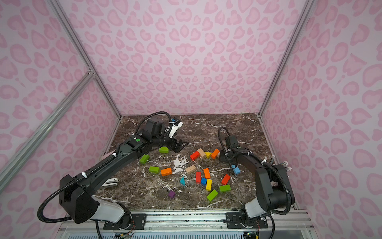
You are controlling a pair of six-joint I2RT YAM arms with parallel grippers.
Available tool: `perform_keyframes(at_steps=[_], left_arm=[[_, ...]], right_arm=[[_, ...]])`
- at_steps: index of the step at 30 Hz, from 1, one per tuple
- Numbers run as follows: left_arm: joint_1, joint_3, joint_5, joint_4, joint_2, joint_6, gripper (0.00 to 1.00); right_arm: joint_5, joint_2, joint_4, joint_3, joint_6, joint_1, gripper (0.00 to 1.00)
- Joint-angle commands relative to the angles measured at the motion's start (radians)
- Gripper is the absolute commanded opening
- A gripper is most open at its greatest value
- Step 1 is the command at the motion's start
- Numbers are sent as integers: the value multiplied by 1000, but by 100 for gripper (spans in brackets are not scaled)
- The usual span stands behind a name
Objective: Assemble a heart with building blocks
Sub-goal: Assemble the building block at the center of the board.
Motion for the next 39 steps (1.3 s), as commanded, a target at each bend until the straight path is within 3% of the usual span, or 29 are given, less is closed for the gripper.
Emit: perform_keyframes(at_steps=[1,14,31,39], left_arm=[[1,3,-2,30,-5,2,99],[1,2,-2,29,0,2,99],[1,4,15,30,-2,1,100],[1,6,15,30,-6,1,100]], right_arm=[[39,18,3,21,-21,-2,69],[46,15,-6,25,-34,-8,67],[79,-67,-57,-56,-8,-68,79],[93,-103,-66,-105,15,-66,67]])
